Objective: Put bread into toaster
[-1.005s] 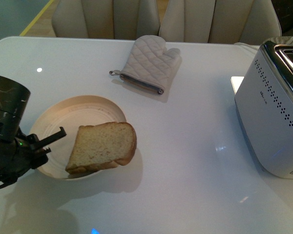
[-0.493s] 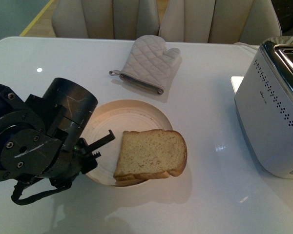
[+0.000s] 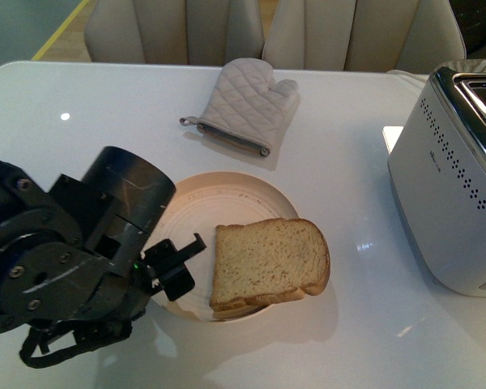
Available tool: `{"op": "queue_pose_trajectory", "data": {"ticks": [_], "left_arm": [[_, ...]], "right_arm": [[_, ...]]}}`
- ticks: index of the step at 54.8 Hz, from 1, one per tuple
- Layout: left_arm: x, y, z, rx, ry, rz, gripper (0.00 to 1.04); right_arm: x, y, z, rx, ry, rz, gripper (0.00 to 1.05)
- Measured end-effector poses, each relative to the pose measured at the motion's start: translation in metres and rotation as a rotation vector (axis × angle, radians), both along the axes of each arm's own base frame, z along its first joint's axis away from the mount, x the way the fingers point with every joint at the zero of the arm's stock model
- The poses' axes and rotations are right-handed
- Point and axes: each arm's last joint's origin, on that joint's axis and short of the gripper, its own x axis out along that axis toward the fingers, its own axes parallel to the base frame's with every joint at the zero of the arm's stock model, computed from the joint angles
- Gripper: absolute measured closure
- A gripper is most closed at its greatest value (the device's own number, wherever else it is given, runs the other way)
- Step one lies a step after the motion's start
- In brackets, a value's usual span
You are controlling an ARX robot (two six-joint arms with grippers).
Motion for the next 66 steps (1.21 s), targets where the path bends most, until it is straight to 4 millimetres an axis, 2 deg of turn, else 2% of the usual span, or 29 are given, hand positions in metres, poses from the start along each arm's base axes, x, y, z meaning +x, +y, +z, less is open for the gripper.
{"op": "queue_pose_trajectory", "data": {"ticks": [10, 14, 23, 35, 40, 42, 45, 51, 57, 66], "left_arm": [[0.003, 0.034, 0.039, -0.041, -0.133, 0.104, 0.21], [-0.001, 0.056, 0.064, -0.043, -0.217, 0.150, 0.07], [-0.019, 0.091, 0.116, -0.041, -0.400, 0.189, 0.07], [-0.056, 0.115, 0.189, -0.083, -0.690, 0.182, 0.07], [-0.075, 0.125, 0.206, 0.007, -0.964, 0.042, 0.19], [-0.087, 0.128, 0.212, 0.142, -1.123, -0.048, 0.27], [-0.095, 0.129, 0.214, 0.273, -1.211, -0.127, 0.36], [-0.107, 0.129, 0.207, 0.431, -1.222, -0.243, 0.56], [-0.115, 0.129, 0.197, 0.479, -1.196, -0.284, 0.73], [-0.126, 0.129, 0.194, 0.506, -1.206, -0.298, 1.02]], "right_arm": [[0.000, 0.000, 0.000, 0.000, 0.000, 0.000, 0.09], [0.000, 0.000, 0.000, 0.000, 0.000, 0.000, 0.09], [0.000, 0.000, 0.000, 0.000, 0.000, 0.000, 0.09], [0.000, 0.000, 0.000, 0.000, 0.000, 0.000, 0.09], [0.000, 0.000, 0.000, 0.000, 0.000, 0.000, 0.09], [0.000, 0.000, 0.000, 0.000, 0.000, 0.000, 0.09], [0.000, 0.000, 0.000, 0.000, 0.000, 0.000, 0.09], [0.000, 0.000, 0.000, 0.000, 0.000, 0.000, 0.09], [0.000, 0.000, 0.000, 0.000, 0.000, 0.000, 0.09], [0.000, 0.000, 0.000, 0.000, 0.000, 0.000, 0.09]]}}
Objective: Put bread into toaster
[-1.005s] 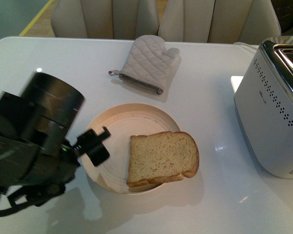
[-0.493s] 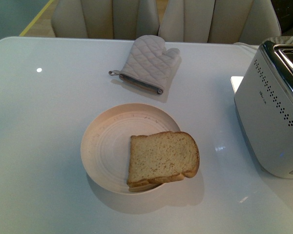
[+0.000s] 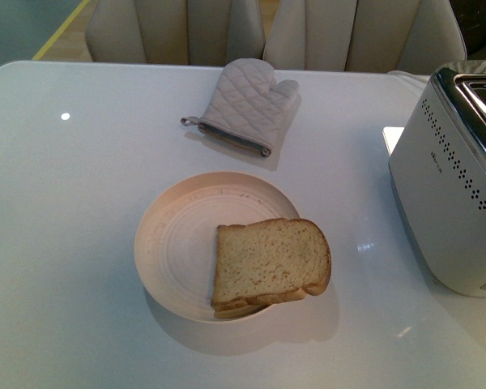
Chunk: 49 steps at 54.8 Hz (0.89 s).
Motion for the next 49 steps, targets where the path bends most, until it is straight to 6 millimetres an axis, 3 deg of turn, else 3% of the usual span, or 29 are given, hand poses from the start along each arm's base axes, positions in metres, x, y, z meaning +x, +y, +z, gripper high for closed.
{"op": "queue_pose_trajectory", "data": {"ticks": [24, 49], "left_arm": [[-0.020, 0.000, -0.016, 0.009, -0.004, -0.001, 1.02], [-0.037, 0.000, -0.014, 0.011, -0.016, 0.000, 1.02]], "right_arm": [[0.000, 0.000, 0.000, 0.000, 0.000, 0.000, 0.09], [0.000, 0.000, 0.000, 0.000, 0.000, 0.000, 0.09]]}}
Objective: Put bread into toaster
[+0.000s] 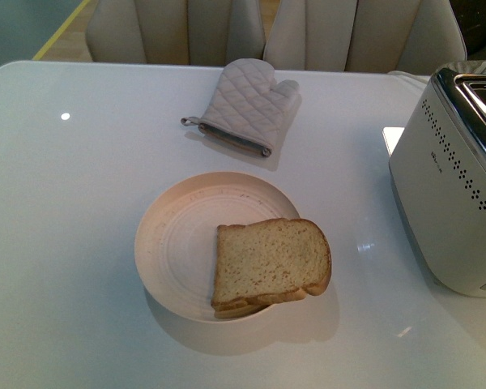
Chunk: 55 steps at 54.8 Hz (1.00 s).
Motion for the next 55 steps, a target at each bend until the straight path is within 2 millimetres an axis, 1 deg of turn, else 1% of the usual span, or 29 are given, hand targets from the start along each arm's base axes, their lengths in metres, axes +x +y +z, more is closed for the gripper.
{"op": "queue_pose_trajectory", "data": {"ticks": [14, 18, 22, 31, 34, 42, 43, 46, 47, 50, 51, 54, 55], "left_arm": [[-0.004, 0.000, 0.000, 0.000, 0.001, 0.000, 1.02], [-0.011, 0.000, -0.005, 0.000, 0.035, 0.000, 1.02], [-0.015, 0.000, -0.004, 0.000, 0.012, 0.000, 1.02], [-0.015, 0.000, -0.003, -0.001, 0.006, 0.000, 1.01], [-0.015, 0.000, -0.003, 0.000, 0.006, 0.000, 0.93], [-0.015, 0.000, -0.003, 0.000, 0.006, 0.000, 0.67], [-0.015, 0.000, -0.003, 0.000, 0.006, 0.000, 0.65], [-0.015, 0.000, -0.003, 0.000, 0.006, 0.000, 0.54], [-0.015, 0.000, -0.003, 0.000, 0.006, 0.000, 0.53], [-0.015, 0.000, -0.003, 0.000, 0.006, 0.000, 0.42], [-0.015, 0.000, -0.003, 0.000, 0.006, 0.000, 0.40], [-0.015, 0.000, -0.003, 0.000, 0.006, 0.000, 0.30], [-0.015, 0.000, -0.003, 0.000, 0.006, 0.000, 0.28]], "right_arm": [[0.000, 0.000, 0.000, 0.000, 0.000, 0.000, 0.09], [0.000, 0.000, 0.000, 0.000, 0.000, 0.000, 0.09], [0.000, 0.000, 0.000, 0.000, 0.000, 0.000, 0.09], [0.000, 0.000, 0.000, 0.000, 0.000, 0.000, 0.09], [0.000, 0.000, 0.000, 0.000, 0.000, 0.000, 0.09], [0.000, 0.000, 0.000, 0.000, 0.000, 0.000, 0.09], [0.000, 0.000, 0.000, 0.000, 0.000, 0.000, 0.09], [0.000, 0.000, 0.000, 0.000, 0.000, 0.000, 0.09], [0.000, 0.000, 0.000, 0.000, 0.000, 0.000, 0.09], [0.000, 0.000, 0.000, 0.000, 0.000, 0.000, 0.09], [0.000, 0.000, 0.000, 0.000, 0.000, 0.000, 0.09], [0.000, 0.000, 0.000, 0.000, 0.000, 0.000, 0.09], [0.000, 0.000, 0.000, 0.000, 0.000, 0.000, 0.09]]}}
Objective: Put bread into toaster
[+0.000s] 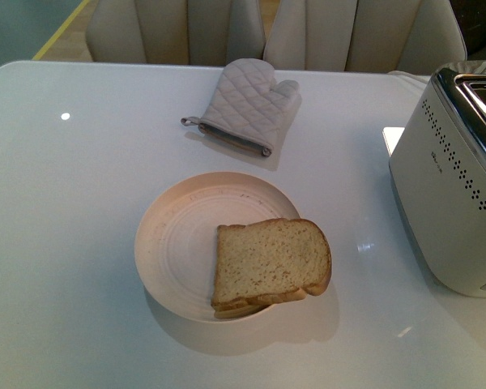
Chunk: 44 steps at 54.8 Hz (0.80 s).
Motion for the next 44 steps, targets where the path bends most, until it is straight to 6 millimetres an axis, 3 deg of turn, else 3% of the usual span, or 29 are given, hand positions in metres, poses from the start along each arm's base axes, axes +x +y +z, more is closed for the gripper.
{"op": "queue_pose_trajectory", "data": {"ticks": [7, 15, 23, 30, 37, 44], "left_arm": [[0.000, 0.000, 0.000, 0.000, 0.000, 0.000, 0.06], [0.000, 0.000, 0.000, 0.002, 0.000, 0.000, 0.07], [0.000, 0.000, 0.000, 0.002, 0.000, 0.000, 0.07], [0.000, 0.000, 0.000, 0.002, 0.000, 0.000, 0.07], [0.000, 0.000, 0.000, 0.002, 0.000, 0.000, 0.07], [0.000, 0.000, 0.000, 0.002, 0.000, 0.000, 0.07]], "right_arm": [[0.000, 0.000, 0.000, 0.000, 0.000, 0.000, 0.09], [0.000, 0.000, 0.000, 0.002, 0.010, -0.010, 0.09], [0.003, 0.005, -0.008, 0.068, 0.404, -0.156, 0.09], [0.013, 0.017, -0.009, 0.074, 0.439, -0.109, 0.09], [0.038, 0.035, 0.007, 0.119, 0.413, -0.038, 0.09], [0.094, 0.068, 0.013, 0.186, 0.495, 0.079, 0.09]]}}
